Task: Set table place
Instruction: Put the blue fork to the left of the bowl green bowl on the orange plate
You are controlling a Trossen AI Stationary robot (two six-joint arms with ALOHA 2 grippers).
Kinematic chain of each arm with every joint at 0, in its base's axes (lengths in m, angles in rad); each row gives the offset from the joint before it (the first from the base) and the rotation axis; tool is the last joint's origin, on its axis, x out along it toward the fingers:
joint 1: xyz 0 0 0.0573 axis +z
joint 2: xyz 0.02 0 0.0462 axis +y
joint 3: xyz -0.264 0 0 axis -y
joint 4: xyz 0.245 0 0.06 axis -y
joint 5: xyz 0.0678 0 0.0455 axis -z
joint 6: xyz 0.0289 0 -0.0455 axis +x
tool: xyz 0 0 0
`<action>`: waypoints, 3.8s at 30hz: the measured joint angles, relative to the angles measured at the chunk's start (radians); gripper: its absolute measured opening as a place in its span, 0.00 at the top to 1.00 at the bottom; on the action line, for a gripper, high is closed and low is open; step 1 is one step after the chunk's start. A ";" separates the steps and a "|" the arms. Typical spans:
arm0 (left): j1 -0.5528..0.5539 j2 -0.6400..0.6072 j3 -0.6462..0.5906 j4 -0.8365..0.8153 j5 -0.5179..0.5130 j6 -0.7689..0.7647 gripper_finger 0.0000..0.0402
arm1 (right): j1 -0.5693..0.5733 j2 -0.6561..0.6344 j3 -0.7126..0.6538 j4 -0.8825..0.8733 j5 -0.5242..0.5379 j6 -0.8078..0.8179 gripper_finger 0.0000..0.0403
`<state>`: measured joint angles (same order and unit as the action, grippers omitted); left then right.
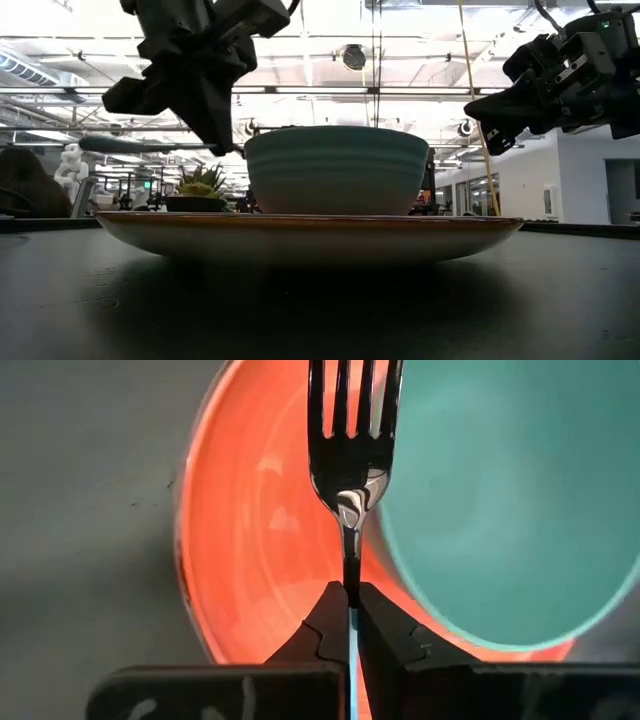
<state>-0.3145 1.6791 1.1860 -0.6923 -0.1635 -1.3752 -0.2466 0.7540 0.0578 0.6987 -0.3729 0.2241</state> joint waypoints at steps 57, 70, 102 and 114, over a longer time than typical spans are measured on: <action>0.046 0.119 -0.011 0.088 0.081 0.089 0.98 | 0.072 -0.002 0.000 -0.007 0.001 0.000 0.99; 0.064 0.119 -0.011 0.084 0.050 0.117 0.99 | 0.086 -0.002 0.000 -0.007 0.001 0.000 0.99; 0.092 0.216 -0.009 0.168 0.112 0.213 0.97 | 0.087 -0.003 0.000 -0.001 0.001 0.004 0.99; 0.092 0.217 -0.010 0.167 0.110 0.215 0.98 | 0.087 -0.003 0.000 0.000 0.001 0.004 0.99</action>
<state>-0.2226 1.8961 1.1759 -0.5251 -0.0531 -1.1599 -0.1593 0.7513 0.0582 0.6983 -0.3721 0.2279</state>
